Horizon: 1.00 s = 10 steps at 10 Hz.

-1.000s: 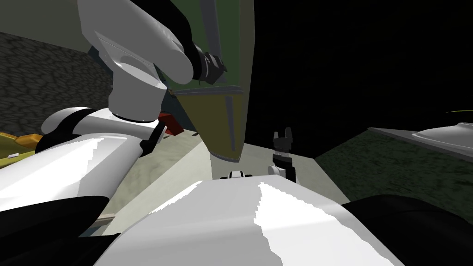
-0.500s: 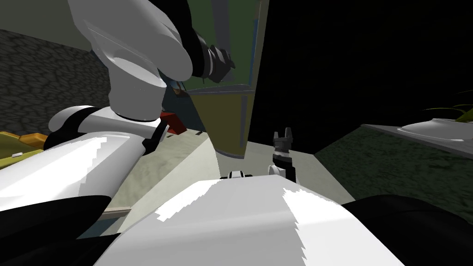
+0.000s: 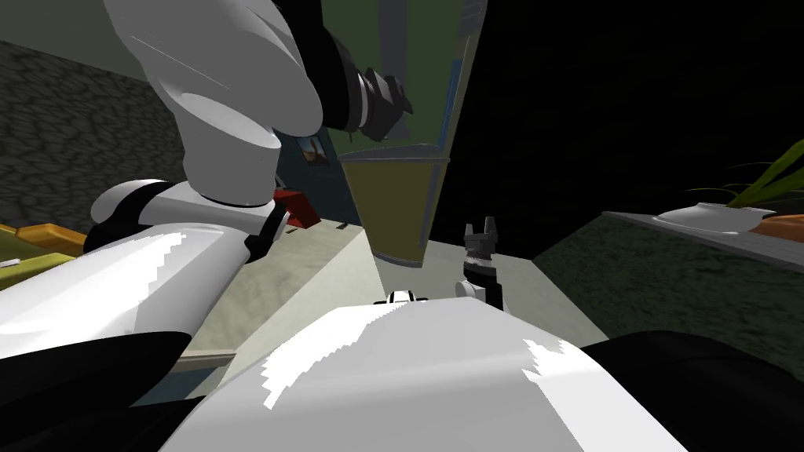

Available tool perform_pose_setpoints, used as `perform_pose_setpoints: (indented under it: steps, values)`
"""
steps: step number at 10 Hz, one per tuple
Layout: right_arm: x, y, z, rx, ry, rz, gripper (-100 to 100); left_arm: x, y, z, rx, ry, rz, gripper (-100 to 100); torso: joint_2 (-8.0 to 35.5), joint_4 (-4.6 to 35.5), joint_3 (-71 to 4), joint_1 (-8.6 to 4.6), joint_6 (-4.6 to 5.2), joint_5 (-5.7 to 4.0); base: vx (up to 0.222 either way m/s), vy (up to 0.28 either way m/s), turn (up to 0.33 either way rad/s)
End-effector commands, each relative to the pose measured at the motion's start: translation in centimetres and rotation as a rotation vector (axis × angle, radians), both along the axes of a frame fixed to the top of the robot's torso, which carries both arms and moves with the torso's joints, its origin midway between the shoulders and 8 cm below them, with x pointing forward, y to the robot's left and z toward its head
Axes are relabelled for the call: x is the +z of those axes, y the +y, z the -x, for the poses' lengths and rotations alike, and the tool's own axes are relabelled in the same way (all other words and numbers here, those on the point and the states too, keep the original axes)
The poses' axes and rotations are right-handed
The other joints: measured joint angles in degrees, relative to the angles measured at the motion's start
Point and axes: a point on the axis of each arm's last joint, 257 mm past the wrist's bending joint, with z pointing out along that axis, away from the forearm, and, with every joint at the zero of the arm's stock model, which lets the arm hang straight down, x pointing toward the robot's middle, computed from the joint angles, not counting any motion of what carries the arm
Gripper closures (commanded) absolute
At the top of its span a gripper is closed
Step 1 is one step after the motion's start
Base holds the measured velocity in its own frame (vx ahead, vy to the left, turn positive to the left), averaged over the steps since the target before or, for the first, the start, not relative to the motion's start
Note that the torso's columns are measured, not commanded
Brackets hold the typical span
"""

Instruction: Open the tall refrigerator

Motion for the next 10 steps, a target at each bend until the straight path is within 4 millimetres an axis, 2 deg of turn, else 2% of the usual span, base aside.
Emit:
perform_pose_setpoints:
  steps: [1, 2, 3, 5, 6, 8, 9, 10]
  values:
    - [0.0, 0.0, 0.0, 0.0, 0.0, 0.0, 0, 0.4, -1.3, 1.6, -0.057, -0.008, 0.01, 100, 0.08, -0.04, 0.08, 0.21, -0.12, 0.15, -0.007, 0.274, -0.043]
    - [0.0, 0.0, 0.0, 0.0, 0.0, 0.0, 0, 0.6, -2.1, 2.7, -0.09, -0.009, 0.013, 100, 0.06, -0.03, 0.08, 0.52, -0.15, 0.25, -0.008, 0.303, -0.069]
    - [0.0, 0.0, 0.0, 0.0, 0.0, 0.0, 0, 0.6, -2.1, 2.7, -0.09, -0.009, 0.013, 100, 0.08, -0.06, 0.09, 0.66, -0.17, 0.34, -0.003, 0.267, -0.037]
    - [0.0, 0.0, 0.0, 0.0, 0.0, 0.0, 0, 0.8, -3.6, 4.8, -0.155, -0.01, 0.017, 100, 0.01, -0.02, -0.08, 0.58, -0.26, 0.34, -0.048, 0.288, -0.047]
    - [0.0, 0.0, 0.0, 0.0, 0.0, 0.0, 0, 0.8, -3.6, 4.8, -0.155, -0.01, 0.017, 100, 0.09, 0.02, 0.01, 0.65, -0.22, 0.36, -0.015, 0.238, -0.043]
    - [0.0, 0.0, 0.0, 0.0, 0.0, 0.0, 0, 0.9, -5.0, 6.9, -0.22, -0.01, 0.02, 100, -0.05, 0.05, -0.16, 0.42, -0.24, 0.26, -0.013, 0.277, -0.043]
    - [0.0, 0.0, 0.0, 0.0, 0.0, 0.0, 0, 0.9, -5.0, 6.9, -0.22, -0.01, 0.02, 100, 0.05, 0.01, -0.03, 0.63, -0.18, 0.33, -0.029, 0.263, -0.044]
    - [0.0, 0.0, 0.0, 0.0, 0.0, 0.0, 0, 1.0, -5.6, 8.0, -0.252, -0.01, 0.02, 100, 0.07, 0.04, -0.06, 0.49, -0.25, 0.33, -0.029, 0.222, -0.036]
